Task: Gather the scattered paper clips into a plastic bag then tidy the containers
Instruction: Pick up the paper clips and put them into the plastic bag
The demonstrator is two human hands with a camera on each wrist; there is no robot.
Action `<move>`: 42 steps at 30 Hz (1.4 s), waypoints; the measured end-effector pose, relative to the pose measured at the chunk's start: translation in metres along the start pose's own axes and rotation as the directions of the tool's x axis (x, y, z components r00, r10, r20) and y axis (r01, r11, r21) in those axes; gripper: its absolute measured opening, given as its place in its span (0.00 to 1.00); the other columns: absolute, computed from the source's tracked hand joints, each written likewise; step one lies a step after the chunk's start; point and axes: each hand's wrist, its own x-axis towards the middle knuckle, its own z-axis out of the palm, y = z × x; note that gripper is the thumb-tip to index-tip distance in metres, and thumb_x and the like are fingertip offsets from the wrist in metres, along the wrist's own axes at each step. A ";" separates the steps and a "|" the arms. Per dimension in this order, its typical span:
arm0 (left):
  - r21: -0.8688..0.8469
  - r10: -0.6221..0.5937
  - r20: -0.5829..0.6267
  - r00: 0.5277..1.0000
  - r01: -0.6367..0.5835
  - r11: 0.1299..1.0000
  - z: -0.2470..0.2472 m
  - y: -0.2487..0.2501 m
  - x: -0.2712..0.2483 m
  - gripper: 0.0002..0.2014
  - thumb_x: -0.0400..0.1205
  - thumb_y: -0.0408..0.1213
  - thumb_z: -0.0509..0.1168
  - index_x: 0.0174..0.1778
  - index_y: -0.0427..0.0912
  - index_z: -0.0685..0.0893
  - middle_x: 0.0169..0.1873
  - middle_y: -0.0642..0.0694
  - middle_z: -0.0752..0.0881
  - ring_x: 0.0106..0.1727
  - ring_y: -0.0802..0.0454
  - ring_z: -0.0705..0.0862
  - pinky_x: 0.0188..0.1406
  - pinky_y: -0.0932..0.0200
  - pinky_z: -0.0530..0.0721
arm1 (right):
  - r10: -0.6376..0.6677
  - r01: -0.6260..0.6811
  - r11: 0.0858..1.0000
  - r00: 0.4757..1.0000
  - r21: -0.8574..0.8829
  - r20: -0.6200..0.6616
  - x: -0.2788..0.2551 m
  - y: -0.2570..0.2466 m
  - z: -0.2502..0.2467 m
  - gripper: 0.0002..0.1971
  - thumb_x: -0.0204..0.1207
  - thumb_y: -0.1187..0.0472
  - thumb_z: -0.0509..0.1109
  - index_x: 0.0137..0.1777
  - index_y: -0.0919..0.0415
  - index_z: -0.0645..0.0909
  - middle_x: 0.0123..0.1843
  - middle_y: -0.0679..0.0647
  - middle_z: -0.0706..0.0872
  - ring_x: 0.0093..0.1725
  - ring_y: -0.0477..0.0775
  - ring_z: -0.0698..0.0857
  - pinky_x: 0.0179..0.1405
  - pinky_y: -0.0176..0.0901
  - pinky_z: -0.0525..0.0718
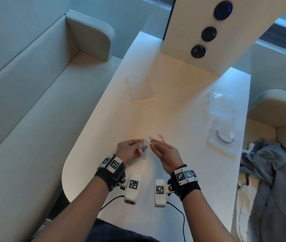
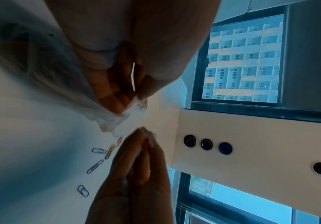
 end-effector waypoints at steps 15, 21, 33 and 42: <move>-0.022 0.033 0.043 0.999 -0.032 0.999 0.002 0.003 -0.006 0.09 0.83 0.28 0.65 0.54 0.33 0.89 0.40 0.35 0.88 0.38 0.48 0.84 0.39 0.62 0.88 | -0.548 0.555 0.178 0.742 -0.812 0.387 -0.006 0.013 0.023 0.06 0.72 0.67 0.76 0.43 0.54 0.88 0.37 0.43 0.89 0.39 0.39 0.88 0.42 0.37 0.88; 0.011 0.048 0.038 0.998 -0.048 0.999 -0.013 0.011 -0.005 0.08 0.81 0.29 0.67 0.47 0.40 0.91 0.51 0.36 0.90 0.45 0.48 0.88 0.45 0.56 0.86 | -0.627 0.345 0.418 0.779 -0.841 0.008 0.008 0.002 -0.014 0.16 0.68 0.56 0.79 0.56 0.49 0.85 0.50 0.47 0.86 0.43 0.45 0.88 0.44 0.52 0.91; -0.085 0.009 -0.009 1.000 -0.009 0.996 -0.043 0.023 -0.008 0.08 0.81 0.28 0.67 0.52 0.36 0.89 0.56 0.32 0.88 0.56 0.38 0.86 0.55 0.49 0.87 | -0.533 0.120 0.340 0.842 -0.933 -0.086 0.045 0.031 -0.043 0.29 0.63 0.58 0.85 0.61 0.69 0.79 0.59 0.60 0.73 0.37 0.37 0.76 0.50 0.35 0.82; -0.102 0.000 -0.021 1.000 -0.002 0.995 -0.050 0.025 -0.006 0.08 0.82 0.28 0.65 0.53 0.36 0.88 0.56 0.30 0.87 0.55 0.38 0.87 0.48 0.54 0.89 | -0.545 0.219 0.190 0.834 -0.957 0.083 0.085 0.035 -0.008 0.42 0.61 0.43 0.84 0.72 0.63 0.76 0.61 0.59 0.72 0.57 0.56 0.77 0.65 0.43 0.77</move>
